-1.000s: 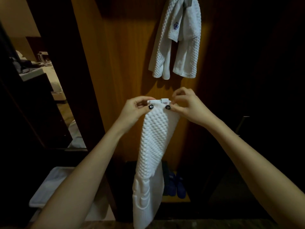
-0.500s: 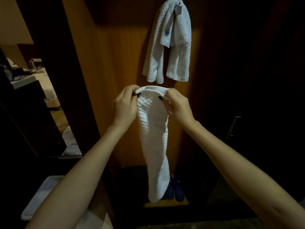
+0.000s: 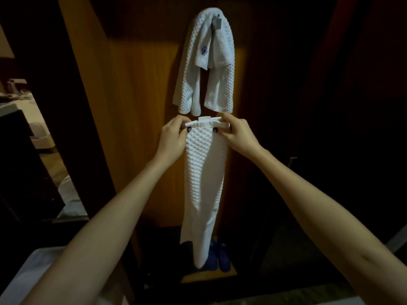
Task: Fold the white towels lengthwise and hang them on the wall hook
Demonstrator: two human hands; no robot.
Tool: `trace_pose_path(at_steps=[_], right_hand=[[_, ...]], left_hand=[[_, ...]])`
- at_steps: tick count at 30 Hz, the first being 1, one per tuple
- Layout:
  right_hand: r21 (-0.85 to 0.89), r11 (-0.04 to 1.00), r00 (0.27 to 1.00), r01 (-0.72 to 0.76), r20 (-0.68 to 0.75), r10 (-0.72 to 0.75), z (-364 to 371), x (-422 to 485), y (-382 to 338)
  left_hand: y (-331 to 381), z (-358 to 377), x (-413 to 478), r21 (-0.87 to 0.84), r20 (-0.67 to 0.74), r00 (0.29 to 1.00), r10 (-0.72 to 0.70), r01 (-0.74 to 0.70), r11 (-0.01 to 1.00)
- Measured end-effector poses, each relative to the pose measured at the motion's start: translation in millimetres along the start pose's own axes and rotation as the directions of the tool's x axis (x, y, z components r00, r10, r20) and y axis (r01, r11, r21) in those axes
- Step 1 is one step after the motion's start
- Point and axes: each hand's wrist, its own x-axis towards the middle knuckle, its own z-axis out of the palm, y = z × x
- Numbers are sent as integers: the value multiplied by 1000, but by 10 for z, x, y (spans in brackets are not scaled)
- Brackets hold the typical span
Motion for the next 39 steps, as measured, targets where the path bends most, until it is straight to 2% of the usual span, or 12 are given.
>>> trace_pose_path(at_steps=[3, 6, 9, 15, 19, 22, 27, 30, 32, 34, 37, 39], right_hand=[[35, 998, 996, 51, -82, -48, -16, -10, 36], [95, 994, 996, -44, -70, 50, -42, 34, 13], [224, 971, 987, -89, -109, 115, -48, 46, -7], [374, 921, 974, -111, -141, 175, 23, 28, -107], [424, 900, 979, -105, -113, 168, -6, 43, -67], [455, 885, 982, -96, -104, 160, -61, 65, -54], [489, 870, 975, -61, -159, 158, -95, 131, -87], [538, 840, 953, -73, -211, 218, -120, 197, -84], [732, 664, 937, -153, -106, 333, -116, 201, -3], [796, 541, 936, -271, 86, 342, 6, 103, 152], [717, 546, 900, -433, 304, 313, 277, -204, 354], [714, 549, 898, -435, 300, 322, 358, -302, 385]], left_hand=[[-17, 34, 3, -36, -53, 995, 85, -87, 996], [-17, 27, 102, -220, 79, 994, -72, 88, 972], [35, -23, 113, -423, 89, 995, -46, 79, 903], [-58, -25, -60, -506, 296, 955, 9, 149, 850], [-75, 11, -143, -670, 249, 966, -67, 221, 708], [-65, 24, -135, -704, 210, 971, -119, 234, 670], [78, 147, -104, -819, 247, 922, -298, 363, 444], [141, 161, 24, -831, 249, 921, -298, 361, 423], [191, 146, 128, -835, 231, 932, -280, 338, 434], [238, 143, 223, -847, 229, 935, -271, 329, 417], [242, 132, 355, -834, 230, 939, -257, 327, 445], [195, 115, 433, -794, 228, 937, -267, 337, 506]])
